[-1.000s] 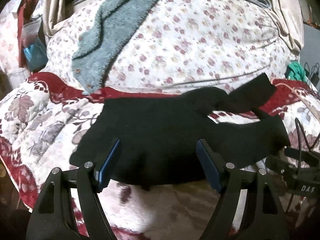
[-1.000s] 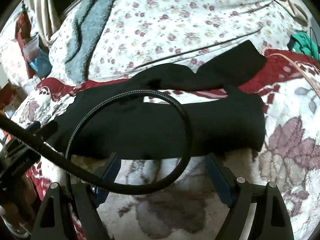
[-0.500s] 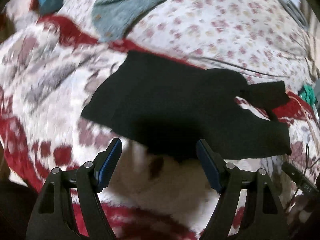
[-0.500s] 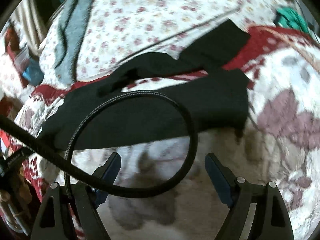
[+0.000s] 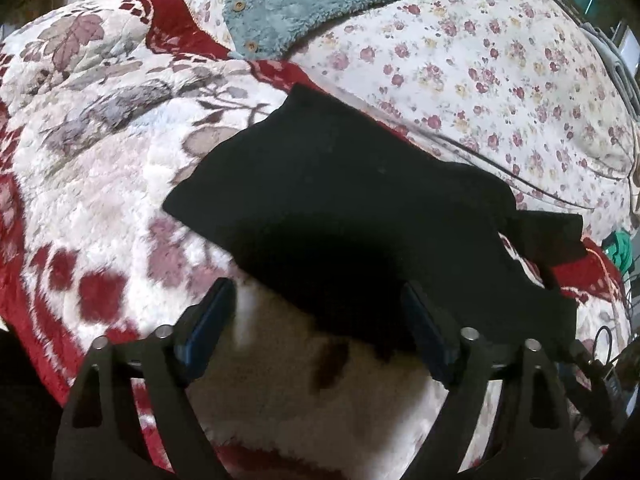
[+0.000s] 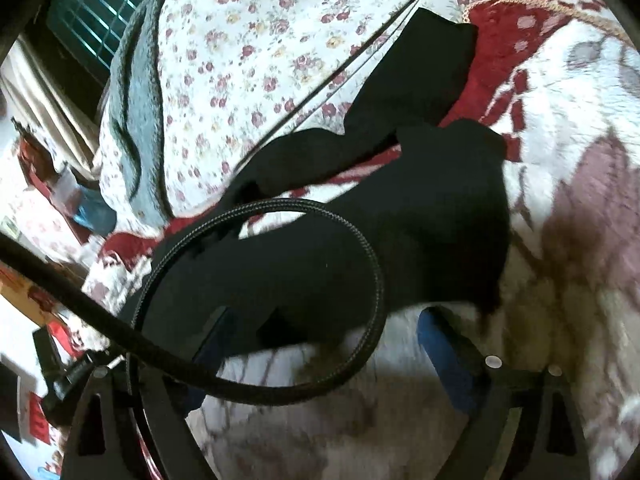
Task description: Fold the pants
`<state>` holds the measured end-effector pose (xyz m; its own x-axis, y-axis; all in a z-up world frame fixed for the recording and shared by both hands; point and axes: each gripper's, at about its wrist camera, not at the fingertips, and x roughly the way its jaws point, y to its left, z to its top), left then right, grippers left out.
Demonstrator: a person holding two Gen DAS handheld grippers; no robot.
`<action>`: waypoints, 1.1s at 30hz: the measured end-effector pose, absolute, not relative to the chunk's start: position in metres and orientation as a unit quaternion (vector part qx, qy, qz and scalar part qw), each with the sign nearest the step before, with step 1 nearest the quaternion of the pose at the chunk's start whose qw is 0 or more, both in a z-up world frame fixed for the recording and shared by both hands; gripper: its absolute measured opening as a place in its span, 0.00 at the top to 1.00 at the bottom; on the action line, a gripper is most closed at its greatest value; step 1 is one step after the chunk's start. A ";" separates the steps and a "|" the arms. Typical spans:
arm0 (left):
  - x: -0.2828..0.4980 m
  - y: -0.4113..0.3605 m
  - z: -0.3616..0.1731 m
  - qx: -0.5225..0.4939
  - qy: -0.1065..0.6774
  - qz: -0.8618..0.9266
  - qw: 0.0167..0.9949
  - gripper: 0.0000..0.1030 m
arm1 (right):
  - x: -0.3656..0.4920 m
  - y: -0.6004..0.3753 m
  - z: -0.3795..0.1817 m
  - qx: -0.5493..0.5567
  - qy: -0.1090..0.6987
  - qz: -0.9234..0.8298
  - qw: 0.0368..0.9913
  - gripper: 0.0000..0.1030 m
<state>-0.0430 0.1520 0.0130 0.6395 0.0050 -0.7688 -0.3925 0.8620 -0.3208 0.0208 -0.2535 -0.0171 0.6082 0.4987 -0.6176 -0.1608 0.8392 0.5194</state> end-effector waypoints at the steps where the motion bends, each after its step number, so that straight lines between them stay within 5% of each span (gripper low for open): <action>1: -0.039 0.151 0.013 -0.236 0.407 0.121 0.874 0.17 | 0.025 -0.254 -0.019 0.219 0.400 0.191 0.869 0.10; 4: -0.026 0.151 0.013 -0.240 0.407 0.127 0.872 0.07 | 0.035 -0.256 -0.021 0.240 0.393 0.197 0.866 0.10; 8: -0.015 0.157 0.016 -0.262 0.400 0.126 0.869 0.10 | 0.047 -0.256 -0.022 0.244 0.383 0.199 0.869 0.19; 10: -0.013 0.162 0.019 -0.267 0.396 0.126 0.870 0.51 | 0.051 -0.255 -0.024 0.244 0.383 0.198 0.868 0.49; 13: -0.005 0.161 0.016 -0.249 0.418 0.118 0.866 0.78 | 0.056 -0.254 -0.027 0.243 0.392 0.200 0.864 0.78; 15: -0.003 0.158 0.020 -0.237 0.427 0.109 0.866 0.84 | 0.053 -0.249 -0.024 0.232 0.397 0.208 0.863 0.82; 29: -0.039 0.222 0.093 -0.163 0.372 0.140 0.903 0.87 | -0.013 -0.171 0.007 0.204 0.411 0.316 0.831 0.84; 33: -0.036 0.243 0.054 -0.181 0.427 0.170 0.869 0.87 | -0.013 -0.137 -0.026 0.182 0.477 0.334 0.792 0.57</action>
<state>-0.0357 0.2431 0.0540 0.5765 0.1418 -0.8047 -0.4506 0.8767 -0.1684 -0.0131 -0.1371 -0.0263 0.3212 0.7026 -0.6349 -0.3556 0.7109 0.6068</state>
